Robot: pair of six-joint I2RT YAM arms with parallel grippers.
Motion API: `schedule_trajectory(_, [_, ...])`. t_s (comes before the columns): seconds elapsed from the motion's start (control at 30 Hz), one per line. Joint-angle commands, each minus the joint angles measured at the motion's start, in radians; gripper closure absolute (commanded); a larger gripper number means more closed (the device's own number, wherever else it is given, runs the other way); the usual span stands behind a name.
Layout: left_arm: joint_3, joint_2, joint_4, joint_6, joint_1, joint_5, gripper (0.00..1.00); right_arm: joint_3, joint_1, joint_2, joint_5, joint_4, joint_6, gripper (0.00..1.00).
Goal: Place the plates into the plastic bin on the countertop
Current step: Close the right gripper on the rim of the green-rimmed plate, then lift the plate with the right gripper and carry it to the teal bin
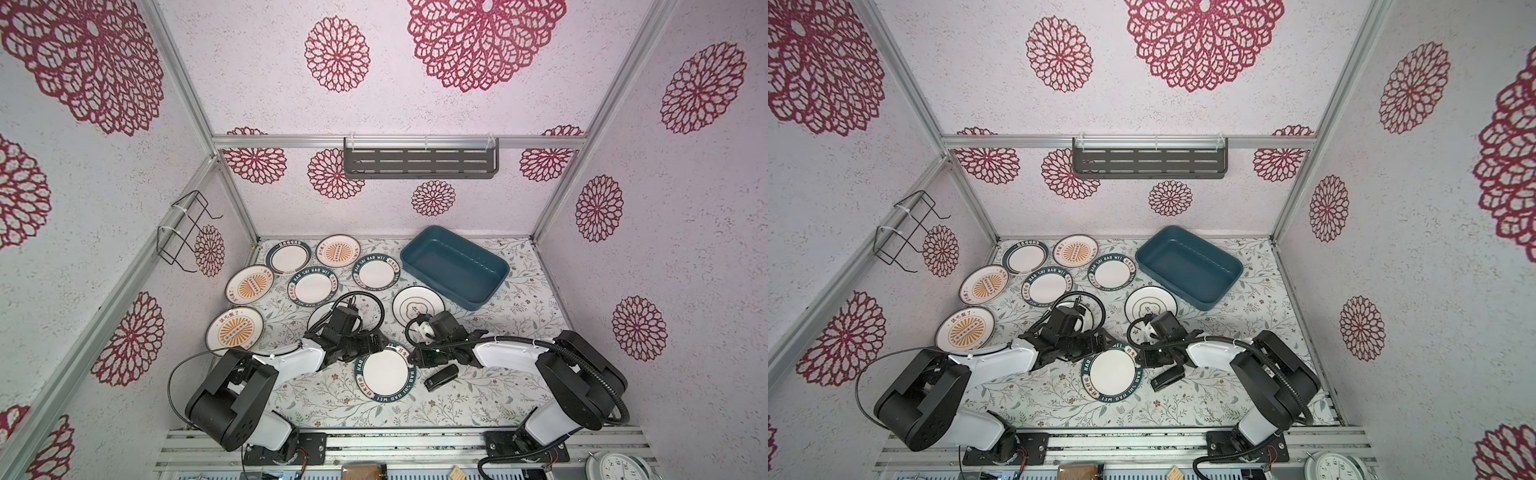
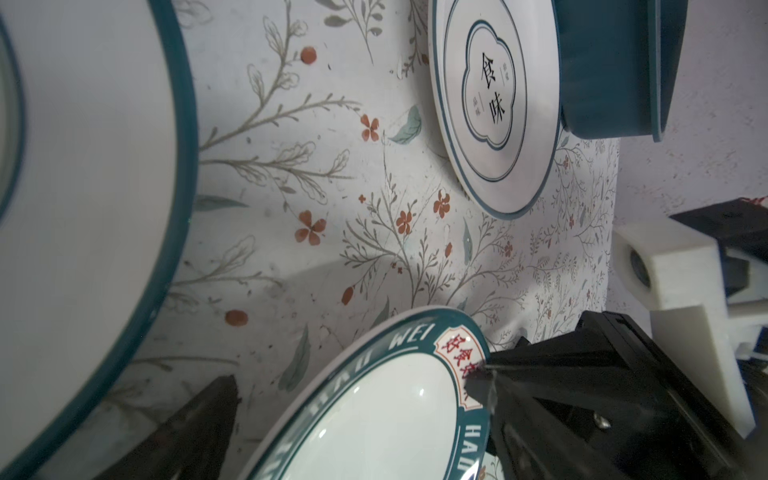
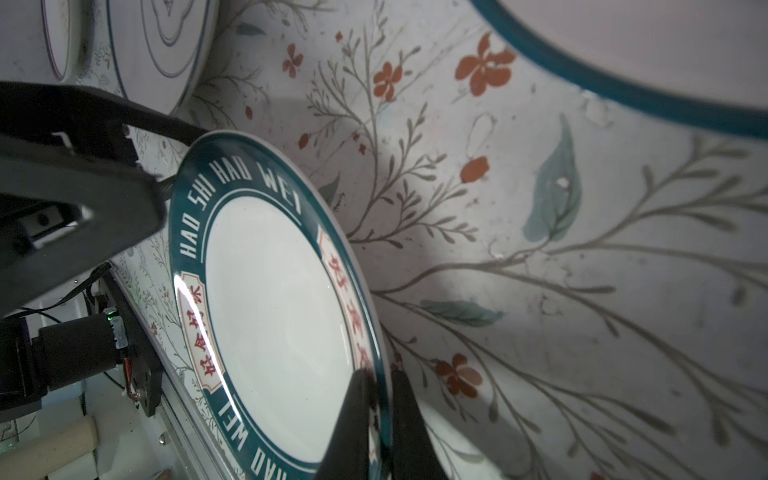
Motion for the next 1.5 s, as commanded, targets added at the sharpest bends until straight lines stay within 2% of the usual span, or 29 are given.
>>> schedule_trajectory(0.0, [-0.006,0.042,-0.03,-0.032,-0.015,0.01,0.03,0.032,0.016,-0.034,0.002,0.039,0.0,0.99])
schedule_trajectory(0.3, [0.081,0.012,-0.18,0.032,0.002,-0.101,0.03,0.021,0.0,-0.118,0.084,0.017,0.045,1.0])
schedule_trajectory(0.57, [0.148,-0.094,-0.247,0.083,0.041,-0.163,0.03,0.028,-0.051,-0.202,0.148,-0.019,0.086,1.0])
schedule_trajectory(0.97, [0.28,-0.208,-0.333,0.144,0.088,-0.153,0.03,0.052,-0.172,-0.348,0.186,-0.011,0.197,1.0])
schedule_trajectory(1.13, [0.329,-0.206,-0.308,0.149,0.091,-0.143,0.03,0.061,-0.254,-0.396,0.229,0.031,0.222,1.0])
schedule_trajectory(1.27, [0.361,-0.202,-0.276,0.164,0.09,-0.194,0.03,0.112,-0.335,-0.385,0.257,0.036,0.232,1.0])
schedule_trajectory(1.47, [0.35,-0.179,-0.104,0.154,0.09,-0.257,0.03,0.183,-0.425,-0.361,0.289,0.082,0.253,1.0])
